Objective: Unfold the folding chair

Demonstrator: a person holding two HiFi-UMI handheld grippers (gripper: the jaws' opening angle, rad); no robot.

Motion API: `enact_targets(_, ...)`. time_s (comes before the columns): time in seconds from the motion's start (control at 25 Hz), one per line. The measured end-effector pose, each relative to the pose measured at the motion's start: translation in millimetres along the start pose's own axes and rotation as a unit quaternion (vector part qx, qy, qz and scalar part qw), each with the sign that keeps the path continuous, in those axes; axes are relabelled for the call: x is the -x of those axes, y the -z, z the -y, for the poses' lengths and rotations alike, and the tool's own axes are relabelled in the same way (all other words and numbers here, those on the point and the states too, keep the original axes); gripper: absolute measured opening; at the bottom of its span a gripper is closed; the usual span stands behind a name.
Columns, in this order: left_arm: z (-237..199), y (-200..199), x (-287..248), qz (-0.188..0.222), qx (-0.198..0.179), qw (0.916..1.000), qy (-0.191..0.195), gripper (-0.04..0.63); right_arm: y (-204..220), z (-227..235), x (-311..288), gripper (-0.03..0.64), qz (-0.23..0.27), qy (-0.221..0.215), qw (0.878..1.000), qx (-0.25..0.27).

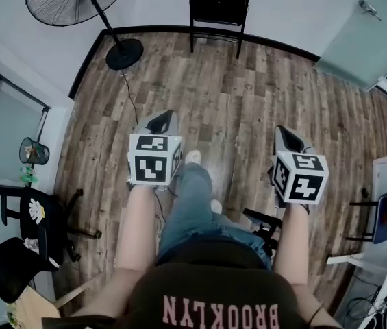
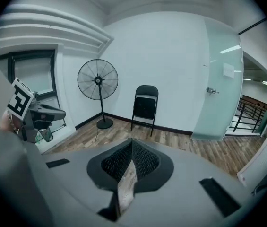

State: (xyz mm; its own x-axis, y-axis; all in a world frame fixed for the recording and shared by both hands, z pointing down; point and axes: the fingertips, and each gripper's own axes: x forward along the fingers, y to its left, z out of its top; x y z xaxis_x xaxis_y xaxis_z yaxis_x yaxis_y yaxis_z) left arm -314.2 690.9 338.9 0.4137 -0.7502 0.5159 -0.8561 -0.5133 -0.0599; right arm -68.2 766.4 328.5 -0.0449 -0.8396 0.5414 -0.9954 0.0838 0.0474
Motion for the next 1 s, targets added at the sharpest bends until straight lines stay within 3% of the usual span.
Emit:
enact_targets(0.2,-24,-14,-26,0.0,0.019,0.9998,0.002,-0.001,-19,4,-32,0.003,-0.005,0.004,1.0,-0.028)
enact_targets(0.24,-28,-18,-35,-0.003,0.024,0.9997,0.004,0.032,-23,2,-41,0.016,-0.01,-0.005,0.999,-0.031)
enact_targets(0.28,-32,-23,-45,-0.006,0.03,0.9995,0.006,0.16,-28,1,-51,0.121,-0.011,-0.016,0.999,-0.036)
enact_targets(0.32,-35,-27,-56,-0.008,0.036,0.9993,0.006,0.315,-34,0,-62,0.273,-0.008,-0.025,0.999,-0.044)
enact_targets(0.36,-40,-32,-68,-0.009,0.042,0.9991,0.002,0.423,-40,1,-72,0.378,-0.001,-0.029,0.998,-0.051)
enact_targets(0.4,-46,-35,-79,-0.012,0.046,0.9989,-0.006,0.505,-46,2,-82,0.434,0.006,-0.028,0.998,-0.056)
enact_targets(0.48,-60,-43,-100,-0.019,0.049,0.9984,-0.019,0.564,-58,7,-102,0.49,0.009,-0.018,0.998,-0.053)
enact_targets(0.6,-77,-59,-128,-0.023,0.06,0.9977,-0.021,0.571,-77,11,-131,0.529,0.001,-0.011,0.999,-0.042)
enact_targets(1.0,-123,-114,-203,-0.015,0.064,0.9978,0.0,0.572,-150,19,-200,0.526,0.013,-0.019,0.997,-0.073)
